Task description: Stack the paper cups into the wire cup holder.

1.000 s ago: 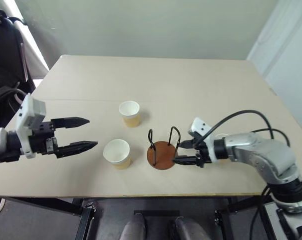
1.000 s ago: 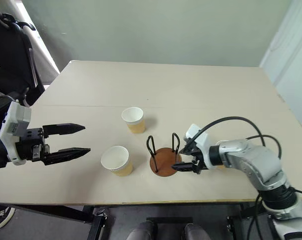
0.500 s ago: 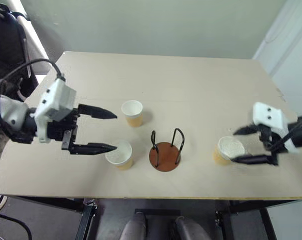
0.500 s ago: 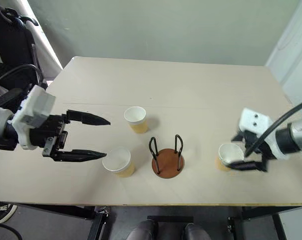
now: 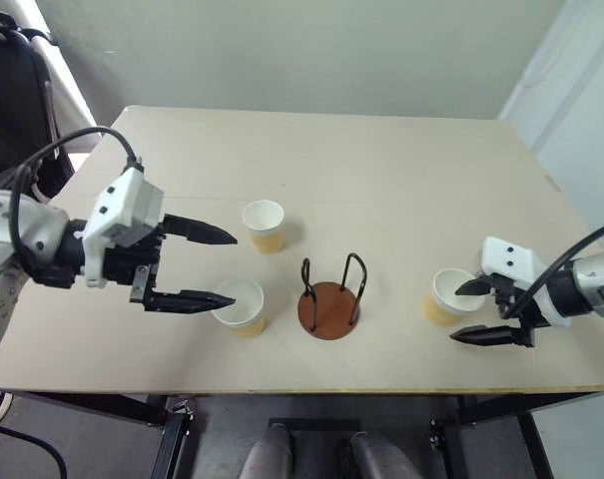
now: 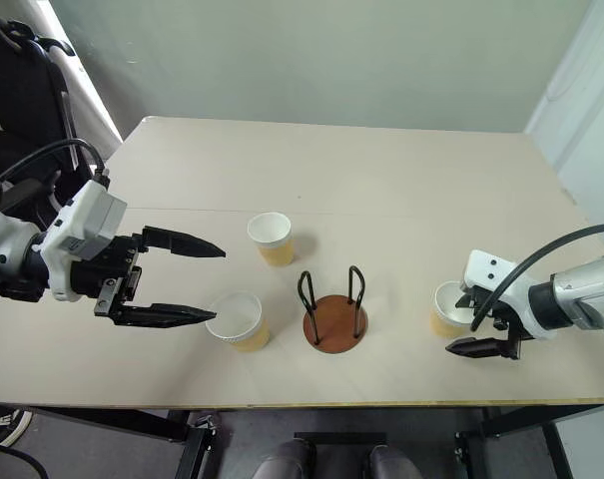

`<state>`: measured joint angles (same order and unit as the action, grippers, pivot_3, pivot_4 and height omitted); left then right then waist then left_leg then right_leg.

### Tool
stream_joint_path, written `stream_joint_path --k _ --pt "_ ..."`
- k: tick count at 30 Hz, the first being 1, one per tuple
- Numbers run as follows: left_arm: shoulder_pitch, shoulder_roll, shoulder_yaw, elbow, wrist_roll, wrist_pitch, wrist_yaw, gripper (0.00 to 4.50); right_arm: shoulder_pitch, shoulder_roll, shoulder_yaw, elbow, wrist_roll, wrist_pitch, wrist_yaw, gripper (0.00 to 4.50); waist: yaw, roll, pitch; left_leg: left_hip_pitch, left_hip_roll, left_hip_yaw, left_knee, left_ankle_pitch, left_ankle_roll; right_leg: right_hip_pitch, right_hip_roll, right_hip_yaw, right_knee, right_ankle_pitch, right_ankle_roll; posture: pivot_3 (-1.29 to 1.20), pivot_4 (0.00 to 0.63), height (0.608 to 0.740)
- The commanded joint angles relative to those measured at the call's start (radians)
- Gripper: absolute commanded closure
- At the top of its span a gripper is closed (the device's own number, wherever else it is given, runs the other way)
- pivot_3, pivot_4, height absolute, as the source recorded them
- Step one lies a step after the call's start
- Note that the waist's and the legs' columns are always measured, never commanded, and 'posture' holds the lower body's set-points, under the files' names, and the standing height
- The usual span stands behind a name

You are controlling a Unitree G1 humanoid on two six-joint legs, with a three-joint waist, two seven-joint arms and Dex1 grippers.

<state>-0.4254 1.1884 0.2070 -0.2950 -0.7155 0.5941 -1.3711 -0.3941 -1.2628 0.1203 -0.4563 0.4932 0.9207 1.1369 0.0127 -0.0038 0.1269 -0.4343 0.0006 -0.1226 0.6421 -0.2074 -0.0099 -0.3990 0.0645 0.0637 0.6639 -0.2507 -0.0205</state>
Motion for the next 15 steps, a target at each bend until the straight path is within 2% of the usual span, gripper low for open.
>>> stream_joint_path --k 1,6,8,12,15 --pt "0.016 0.020 0.066 -0.043 -0.015 0.014 0.015 0.00 -0.030 0.010 0.034 0.016 -0.048 -0.035 0.006 1.96 0.000 0.000 0.000 0.000 0.000 0.000 0.001 0.000 0.000 0.000 0.000 0.000 0.000 0.000 0.000 0.00 0.150 0.740" --pt "0.062 0.025 0.114 -0.081 -0.025 0.038 0.035 0.00 -0.042 0.028 0.067 0.028 -0.083 -0.054 0.017 3.85 0.000 0.000 0.000 -0.001 0.000 0.000 0.003 -0.001 0.002 0.001 0.000 0.000 0.000 0.001 0.001 0.00 0.150 0.740" --pt "0.077 0.025 0.129 -0.091 -0.027 0.044 0.041 0.00 -0.053 0.030 0.068 0.036 -0.091 -0.063 0.026 4.47 0.000 0.000 0.000 -0.001 0.000 0.000 0.004 -0.001 0.002 0.001 0.000 0.000 0.000 0.001 0.001 0.00 0.150 0.740" --pt "0.095 0.026 0.154 -0.097 -0.030 0.051 0.046 0.00 -0.091 0.026 0.046 0.056 -0.086 -0.089 0.067 4.47 0.000 0.000 0.000 0.000 0.000 0.000 0.005 -0.001 0.002 0.002 0.000 0.000 0.000 0.003 0.000 0.00 0.150 0.740" --pt "0.105 0.028 0.161 -0.087 -0.025 0.046 0.049 0.00 -0.173 0.039 -0.014 0.087 -0.032 -0.097 0.112 4.47 0.000 0.001 0.000 0.000 0.000 0.000 0.005 0.000 0.002 0.001 0.000 0.000 0.000 0.003 0.000 0.00 0.150 0.740"
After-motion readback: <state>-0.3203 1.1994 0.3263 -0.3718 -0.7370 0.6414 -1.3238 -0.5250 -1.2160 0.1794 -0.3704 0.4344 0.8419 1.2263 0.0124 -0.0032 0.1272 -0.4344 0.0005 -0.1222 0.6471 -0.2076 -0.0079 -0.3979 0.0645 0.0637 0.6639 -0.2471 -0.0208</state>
